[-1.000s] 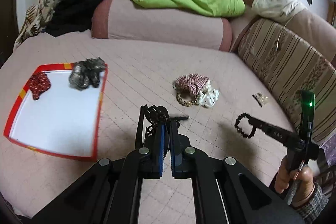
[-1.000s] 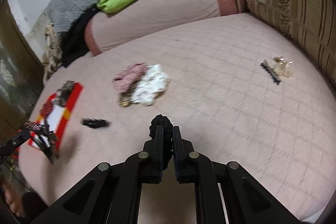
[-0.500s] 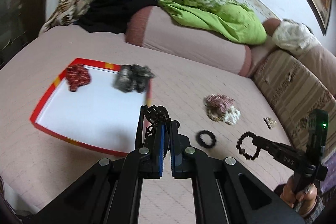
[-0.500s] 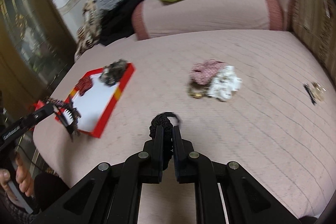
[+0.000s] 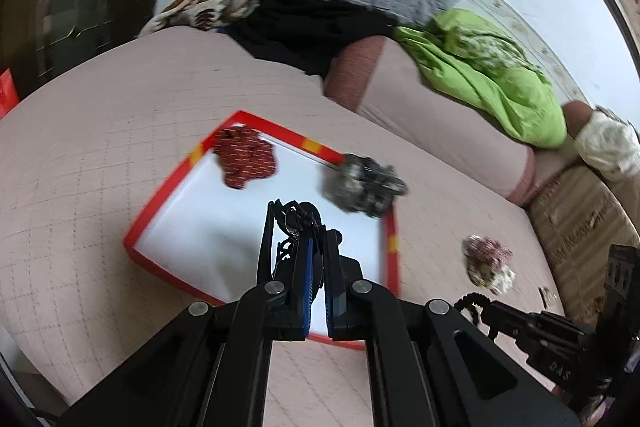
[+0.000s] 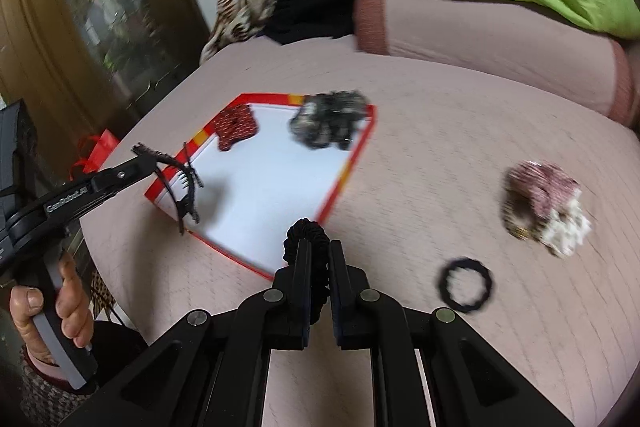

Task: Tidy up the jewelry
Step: 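Place the black hair claw in the tray with left tool while right tool drops hair tie there, then grasp the black scrunchie hair tie with the left tool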

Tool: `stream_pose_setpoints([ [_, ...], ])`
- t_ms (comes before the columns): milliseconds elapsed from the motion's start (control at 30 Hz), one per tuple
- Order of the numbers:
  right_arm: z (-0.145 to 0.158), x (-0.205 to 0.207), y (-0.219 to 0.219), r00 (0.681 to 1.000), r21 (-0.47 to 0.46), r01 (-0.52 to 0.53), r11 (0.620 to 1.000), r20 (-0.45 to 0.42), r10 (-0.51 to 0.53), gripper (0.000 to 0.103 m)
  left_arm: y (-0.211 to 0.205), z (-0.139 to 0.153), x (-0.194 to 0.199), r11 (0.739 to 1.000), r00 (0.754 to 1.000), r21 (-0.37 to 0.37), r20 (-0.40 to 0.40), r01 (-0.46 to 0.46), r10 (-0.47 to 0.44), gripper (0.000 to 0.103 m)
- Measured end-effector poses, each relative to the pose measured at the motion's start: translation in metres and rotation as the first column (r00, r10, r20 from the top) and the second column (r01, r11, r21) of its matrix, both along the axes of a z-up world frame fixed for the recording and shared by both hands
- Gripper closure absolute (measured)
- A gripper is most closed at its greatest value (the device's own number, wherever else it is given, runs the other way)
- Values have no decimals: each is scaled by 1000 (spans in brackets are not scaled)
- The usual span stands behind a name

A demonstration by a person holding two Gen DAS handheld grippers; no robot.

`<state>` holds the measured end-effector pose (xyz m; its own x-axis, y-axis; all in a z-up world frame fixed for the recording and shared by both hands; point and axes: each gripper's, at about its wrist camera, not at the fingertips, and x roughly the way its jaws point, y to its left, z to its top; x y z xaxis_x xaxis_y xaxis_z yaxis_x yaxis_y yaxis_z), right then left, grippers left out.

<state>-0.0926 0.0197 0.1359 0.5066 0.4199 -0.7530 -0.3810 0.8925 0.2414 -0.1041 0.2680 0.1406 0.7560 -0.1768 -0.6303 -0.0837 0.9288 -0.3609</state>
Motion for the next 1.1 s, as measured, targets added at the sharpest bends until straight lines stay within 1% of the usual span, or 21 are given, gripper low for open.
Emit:
stream_pose_setpoints([
  [133,-7,16,33,999,-4,-35,999,-8,35,94,27,-13,17,998,998,-23,-27,-55,54,99],
  [267,-23,39,65,997,14,-52,999,-57,53,94,48,-29,27,994,994,-57,-57,-98,95,98],
  [400,-42,52,88,993,0,-67,998,-95,67,94,60,-36,35,991,991,-60,-68,-119,114,98],
  [600,-63,59,99,988,-15,-75,997,-136,72,94,72,-49,55,987,988,-95,-96,-130,121,98],
  [700,-68,60,101,987,-16,-81,997,-140,78,94,72,-53,63,986,985,-87,-105,-143,133,98],
  [833,-70,59,104,989,-51,-88,995,-122,81,92,70,-54,67,986,984,-69,-101,-152,144,98],
  [867,-69,59,104,990,-55,-87,995,-118,80,92,69,-53,66,987,986,-66,-94,-146,140,96],
  [900,-68,59,104,991,-58,-83,995,-114,76,90,67,-52,65,988,987,-65,-86,-139,133,92],
  [967,-66,59,102,991,-53,-78,996,-114,71,87,66,-49,60,989,989,-56,-64,-139,135,58],
  [1000,-64,58,101,991,-53,-73,996,-112,67,84,66,-46,56,988,988,-51,-46,-148,146,55],
  [1100,-58,54,95,993,-46,-63,997,-98,59,77,66,-38,44,987,988,-43,2,-153,153,54],
])
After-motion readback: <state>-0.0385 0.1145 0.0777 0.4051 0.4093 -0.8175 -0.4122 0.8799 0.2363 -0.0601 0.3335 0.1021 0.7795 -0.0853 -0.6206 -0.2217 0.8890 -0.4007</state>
